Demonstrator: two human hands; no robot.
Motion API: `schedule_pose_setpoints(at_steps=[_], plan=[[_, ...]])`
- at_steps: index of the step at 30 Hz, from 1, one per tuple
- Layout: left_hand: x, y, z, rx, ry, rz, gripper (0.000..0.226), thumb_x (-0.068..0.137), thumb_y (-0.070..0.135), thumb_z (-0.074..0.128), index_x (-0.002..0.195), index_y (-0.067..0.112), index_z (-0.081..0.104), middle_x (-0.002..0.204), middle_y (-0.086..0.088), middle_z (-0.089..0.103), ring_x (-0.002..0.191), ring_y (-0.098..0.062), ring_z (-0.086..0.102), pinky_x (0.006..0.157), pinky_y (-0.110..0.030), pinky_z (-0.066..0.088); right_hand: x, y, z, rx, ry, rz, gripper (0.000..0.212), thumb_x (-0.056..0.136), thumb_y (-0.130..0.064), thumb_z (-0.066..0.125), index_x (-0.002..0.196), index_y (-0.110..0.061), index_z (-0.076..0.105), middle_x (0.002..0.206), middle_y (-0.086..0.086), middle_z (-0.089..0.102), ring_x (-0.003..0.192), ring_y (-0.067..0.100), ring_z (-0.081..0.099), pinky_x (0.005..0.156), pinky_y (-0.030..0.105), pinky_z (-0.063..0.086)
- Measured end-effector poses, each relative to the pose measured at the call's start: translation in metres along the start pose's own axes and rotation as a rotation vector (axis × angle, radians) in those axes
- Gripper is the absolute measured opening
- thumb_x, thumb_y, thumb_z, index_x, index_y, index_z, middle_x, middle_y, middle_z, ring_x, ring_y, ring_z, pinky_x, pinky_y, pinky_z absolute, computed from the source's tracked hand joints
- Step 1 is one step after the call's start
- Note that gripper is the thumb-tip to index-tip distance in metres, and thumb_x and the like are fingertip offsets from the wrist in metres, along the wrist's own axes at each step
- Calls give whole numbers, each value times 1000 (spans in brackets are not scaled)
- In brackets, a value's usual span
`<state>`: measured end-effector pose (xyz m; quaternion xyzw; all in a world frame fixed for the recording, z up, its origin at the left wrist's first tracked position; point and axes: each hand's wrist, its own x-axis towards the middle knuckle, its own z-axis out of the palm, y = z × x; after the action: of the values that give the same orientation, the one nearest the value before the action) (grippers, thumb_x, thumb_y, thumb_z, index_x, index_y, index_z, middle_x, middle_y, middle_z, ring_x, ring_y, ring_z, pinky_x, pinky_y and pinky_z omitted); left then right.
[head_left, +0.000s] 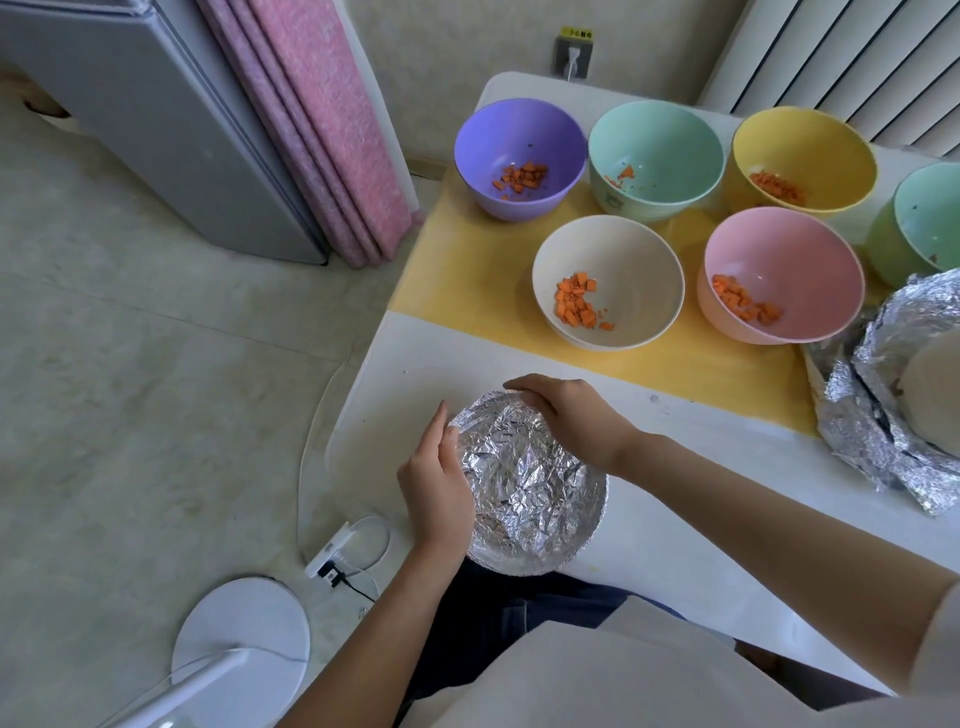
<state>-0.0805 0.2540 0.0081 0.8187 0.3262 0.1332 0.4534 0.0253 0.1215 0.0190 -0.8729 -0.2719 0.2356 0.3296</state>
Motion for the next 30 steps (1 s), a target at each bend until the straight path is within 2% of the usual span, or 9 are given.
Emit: schedule_pose_setpoints(at_steps=[2,5,7,10,14,19,24,27,30], plan=[[2,-1,-1,-20,50,-48,29,95,0,45,119,2,61,100,-5,67,84,-13,59,69,3,35,1,-2,0,-5,16,28,36,101,-20,38,134,-11,48,134,5,55,121,24,52,99,27,36],[4,-10,-3,-23,45,-111,29,97,5,41,119,8,60,98,-11,68,86,-23,60,68,-11,38,2,-2,0,-36,23,44,40,101,-19,36,139,-11,40,141,5,46,125,25,47,102,30,34],[6,-12,-5,10,-5,-96,30,98,7,39,122,9,56,109,-11,65,96,-24,60,76,-18,41,3,-1,-1,-54,-1,53,40,101,-22,35,140,-13,39,141,5,46,122,26,50,102,33,37],[16,-6,-8,27,-79,6,33,99,9,39,128,7,52,126,-5,58,112,-14,54,88,-13,37,4,-2,0,-107,-26,59,40,102,-25,32,139,-15,41,138,4,50,116,27,54,98,36,41],[30,-3,-4,113,-253,137,35,99,16,37,131,11,51,125,-4,60,110,-16,58,92,-24,45,14,1,0,-197,-52,60,34,102,-26,32,127,-15,53,119,6,64,103,28,60,87,39,47],[35,-9,-1,161,-296,150,34,98,8,39,129,9,53,120,-8,62,109,-21,60,92,-40,51,26,-2,-10,-320,-171,74,32,102,-23,32,106,-9,60,88,10,67,82,30,61,70,39,47],[38,-6,-3,232,-315,201,34,96,3,42,127,7,54,120,-8,63,108,-24,60,92,-38,50,30,-9,-6,-176,-167,106,36,102,-21,35,134,-15,49,120,11,64,108,30,59,91,37,45],[41,-3,-7,253,-353,172,35,98,12,39,132,8,49,120,-9,63,105,-25,59,89,-36,48,30,-12,1,-128,-104,62,33,101,-17,39,131,-17,53,126,3,61,114,23,58,97,33,43],[43,-2,-10,268,-402,158,34,99,13,37,129,7,51,114,-11,64,102,-27,60,85,-36,47,29,-12,5,-153,-52,41,30,98,-9,42,122,-15,59,118,2,66,106,24,61,90,34,46]])
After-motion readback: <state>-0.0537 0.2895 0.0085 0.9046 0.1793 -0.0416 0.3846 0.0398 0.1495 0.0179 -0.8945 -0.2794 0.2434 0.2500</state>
